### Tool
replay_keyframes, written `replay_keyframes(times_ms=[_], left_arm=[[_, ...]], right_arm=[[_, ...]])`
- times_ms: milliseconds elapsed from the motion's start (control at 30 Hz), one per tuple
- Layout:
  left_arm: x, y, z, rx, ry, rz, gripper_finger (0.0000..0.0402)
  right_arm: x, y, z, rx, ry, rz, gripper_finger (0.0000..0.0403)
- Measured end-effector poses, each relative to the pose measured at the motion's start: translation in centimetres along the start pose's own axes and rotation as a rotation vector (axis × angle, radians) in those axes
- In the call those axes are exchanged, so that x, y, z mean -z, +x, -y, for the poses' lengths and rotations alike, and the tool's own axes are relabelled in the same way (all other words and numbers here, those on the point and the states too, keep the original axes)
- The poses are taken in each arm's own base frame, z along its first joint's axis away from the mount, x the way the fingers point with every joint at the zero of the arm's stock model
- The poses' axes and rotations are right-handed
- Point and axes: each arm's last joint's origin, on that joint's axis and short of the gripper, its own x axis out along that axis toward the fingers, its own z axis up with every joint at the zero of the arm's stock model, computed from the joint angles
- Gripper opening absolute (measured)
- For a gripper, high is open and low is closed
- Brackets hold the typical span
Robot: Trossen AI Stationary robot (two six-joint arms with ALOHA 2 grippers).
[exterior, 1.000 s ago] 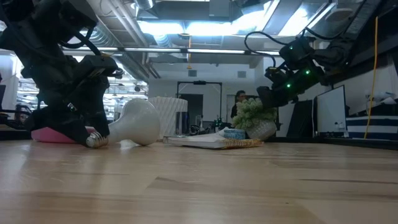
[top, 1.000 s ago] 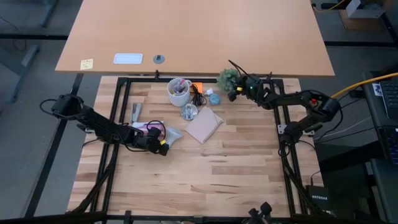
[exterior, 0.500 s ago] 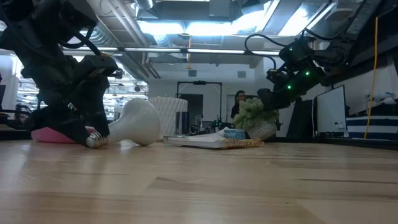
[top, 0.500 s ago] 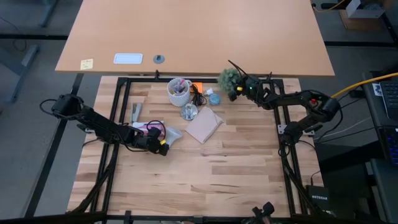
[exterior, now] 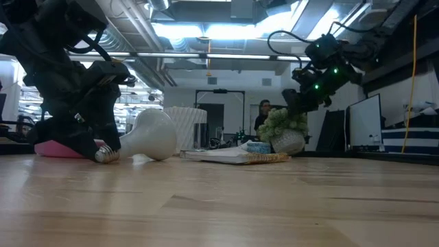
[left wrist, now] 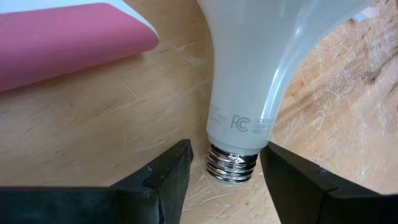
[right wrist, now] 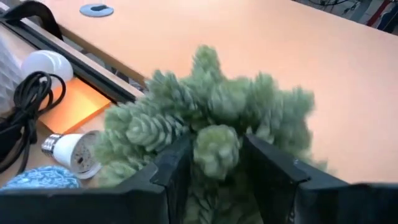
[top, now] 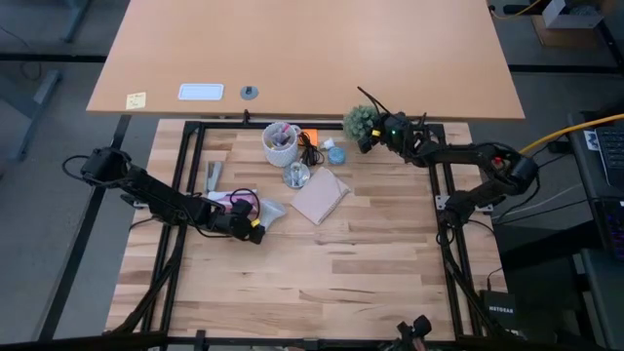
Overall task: Screw lightbulb
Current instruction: Move the gray vase plant to the top right of the table, then move the brown notebook to the top right of the table
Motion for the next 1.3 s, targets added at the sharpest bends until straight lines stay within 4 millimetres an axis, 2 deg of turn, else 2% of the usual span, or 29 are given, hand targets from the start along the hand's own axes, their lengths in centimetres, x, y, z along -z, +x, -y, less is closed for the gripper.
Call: replay_keyframes(times_ms=[200, 433, 667, 833, 967, 1100, 1200, 1300], left_arm=[[0.0, 0.0, 0.0, 0.000, 0.000, 0.000, 0.0186], [0.0, 0.0, 0.0, 0.000, 0.000, 0.000, 0.0186], [0.0, 0.0, 0.0, 0.000, 0.000, 0.000, 0.0186], [0.0, 0.0, 0.0, 0.000, 0.000, 0.000, 0.0186], [0.0, 0.0, 0.0, 0.000, 0.000, 0.000, 0.0186], [0.0, 0.0, 0.0, 0.000, 0.000, 0.000, 0.0186], [0.0, 0.0, 0.0, 0.000, 0.000, 0.000, 0.0186], [0.0, 0.0, 0.0, 0.000, 0.000, 0.000, 0.0186]], right_arm=[[-1.6, -1.2, 0.2, -0.033, -0.017, -0.095, 0.0150], [-1.0, -1.5, -0.1, -0.160, 0.027, -0.189, 0.0150], [-1.9, -1.5, -0.4, -0.281, 0.050, -0.093, 0.0150], [-3.0, -1.7, -1.0, -0.514, 0.135, 0.001, 0.0150], [-3.2, -2.4, -3.0, -0.691, 0.168, -0.007, 0.0150], [-2.6, -3.3, -6.8, -0.780, 0.103, -0.042, 0.0150], [-1.8, -3.9, -9.6, -0.794, 0.018, -0.026, 0.0150], [-1.0, -4.0, -11.6, -0.747, -0.031, -0.017, 0.0150]])
